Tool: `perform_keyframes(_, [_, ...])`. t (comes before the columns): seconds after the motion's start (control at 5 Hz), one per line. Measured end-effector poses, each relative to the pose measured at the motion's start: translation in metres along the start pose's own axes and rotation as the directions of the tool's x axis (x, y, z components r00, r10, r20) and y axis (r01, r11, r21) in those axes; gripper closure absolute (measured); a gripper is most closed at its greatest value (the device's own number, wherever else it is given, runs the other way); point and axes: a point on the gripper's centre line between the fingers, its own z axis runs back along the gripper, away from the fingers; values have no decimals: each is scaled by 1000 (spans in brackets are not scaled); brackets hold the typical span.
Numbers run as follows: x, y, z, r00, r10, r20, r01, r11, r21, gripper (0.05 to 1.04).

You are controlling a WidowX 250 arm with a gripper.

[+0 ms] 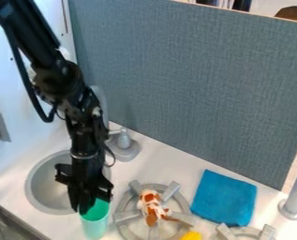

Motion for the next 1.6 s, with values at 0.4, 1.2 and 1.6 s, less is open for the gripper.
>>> perform_keyframes(0.4, [-5,-14,70,990,14,143,-9,999,-35,995])
perform_keyframes(1.2, [23,-185,80,952,-269,149,287,951,-117,995])
perform_keyframes(1.6, [20,-227,60,930,-352,109,361,929,-78,995])
